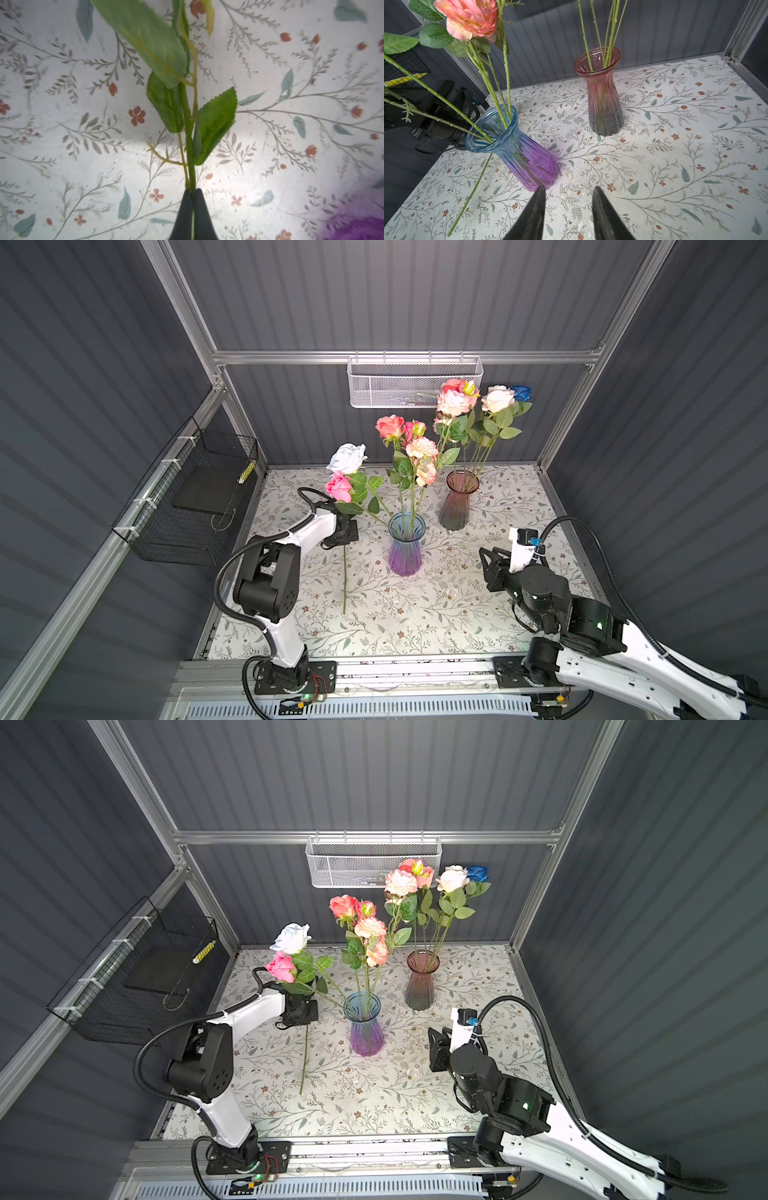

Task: Arrange the flowers into the vase
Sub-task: 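Grasp the stem of the white rose on the table with the left gripper, then lift the white rose off the table with the left gripper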

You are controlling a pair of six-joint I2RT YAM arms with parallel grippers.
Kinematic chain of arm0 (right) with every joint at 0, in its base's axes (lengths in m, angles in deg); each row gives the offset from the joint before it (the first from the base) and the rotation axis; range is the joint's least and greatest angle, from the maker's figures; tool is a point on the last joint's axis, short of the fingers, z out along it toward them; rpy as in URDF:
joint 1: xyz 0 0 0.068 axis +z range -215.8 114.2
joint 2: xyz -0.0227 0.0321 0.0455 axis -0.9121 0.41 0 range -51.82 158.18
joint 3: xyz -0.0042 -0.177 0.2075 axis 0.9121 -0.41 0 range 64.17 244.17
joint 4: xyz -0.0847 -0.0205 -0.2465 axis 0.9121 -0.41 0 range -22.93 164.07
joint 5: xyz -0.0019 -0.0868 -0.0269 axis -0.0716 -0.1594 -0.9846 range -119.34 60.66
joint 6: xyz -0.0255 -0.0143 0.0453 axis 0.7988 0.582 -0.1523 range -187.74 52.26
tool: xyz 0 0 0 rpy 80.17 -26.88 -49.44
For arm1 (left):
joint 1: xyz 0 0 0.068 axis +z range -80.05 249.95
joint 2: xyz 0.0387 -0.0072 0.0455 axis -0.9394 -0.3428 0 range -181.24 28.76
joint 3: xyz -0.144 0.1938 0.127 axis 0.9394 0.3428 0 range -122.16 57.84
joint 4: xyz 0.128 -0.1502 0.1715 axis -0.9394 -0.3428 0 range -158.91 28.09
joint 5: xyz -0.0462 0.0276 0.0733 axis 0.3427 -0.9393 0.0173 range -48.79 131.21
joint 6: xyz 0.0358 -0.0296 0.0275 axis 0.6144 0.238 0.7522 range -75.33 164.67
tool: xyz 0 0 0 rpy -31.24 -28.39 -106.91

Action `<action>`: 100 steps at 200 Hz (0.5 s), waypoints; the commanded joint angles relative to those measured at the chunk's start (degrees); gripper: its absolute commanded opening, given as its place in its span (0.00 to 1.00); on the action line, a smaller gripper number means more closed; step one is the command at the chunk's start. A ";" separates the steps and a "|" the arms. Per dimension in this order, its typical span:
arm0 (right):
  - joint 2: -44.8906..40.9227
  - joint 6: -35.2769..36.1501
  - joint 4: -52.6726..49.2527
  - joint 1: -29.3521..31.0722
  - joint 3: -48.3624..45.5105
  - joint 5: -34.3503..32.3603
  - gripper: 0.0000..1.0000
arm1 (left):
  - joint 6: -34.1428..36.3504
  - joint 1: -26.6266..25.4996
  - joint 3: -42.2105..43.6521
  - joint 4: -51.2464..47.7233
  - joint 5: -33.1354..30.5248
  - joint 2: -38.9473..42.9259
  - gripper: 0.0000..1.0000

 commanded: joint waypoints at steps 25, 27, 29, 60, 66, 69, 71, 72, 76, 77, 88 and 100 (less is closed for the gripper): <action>2.33 -0.29 2.55 -0.01 2.88 2.84 0.38 | 0.35 0.22 2.03 -3.84 -1.19 8.98 0.00; 2.47 -0.23 2.66 -0.01 3.01 3.11 0.38 | 0.25 0.21 2.07 -4.01 -1.38 9.33 0.00; 2.59 -0.09 2.68 -0.03 3.16 3.31 0.38 | 0.16 0.23 2.11 -4.18 -1.67 9.76 0.00; 4.71 0.95 3.07 0.07 5.27 4.59 0.38 | -1.50 0.74 4.91 -3.62 -1.35 16.90 0.00; 5.10 1.18 3.38 0.04 5.52 4.76 0.38 | -1.54 0.74 5.35 -3.45 -0.74 17.90 0.00; 5.26 1.28 3.53 0.10 5.54 4.91 0.38 | -1.66 0.74 5.60 -3.25 -0.45 18.34 0.00; 5.33 1.24 3.61 0.10 5.61 4.97 0.38 | -1.77 0.74 5.73 -3.22 -0.34 18.63 0.00; 5.39 1.27 3.62 0.09 5.62 5.00 0.38 | -1.79 0.74 5.82 -3.17 -0.23 18.77 0.00; 5.63 1.39 3.63 0.15 5.76 5.25 0.38 | -1.98 0.74 5.98 -3.17 -0.04 19.39 0.00; 5.71 1.40 3.63 0.11 5.79 5.31 0.38 | -2.02 0.74 5.98 -3.19 0.00 19.50 0.00; 6.47 1.74 5.23 0.16 6.23 6.35 0.38 | -2.16 0.79 6.24 -2.96 0.51 21.38 0.00; 7.68 2.26 5.65 0.21 7.21 7.92 0.37 | -2.20 0.74 5.60 -3.16 0.12 23.78 0.00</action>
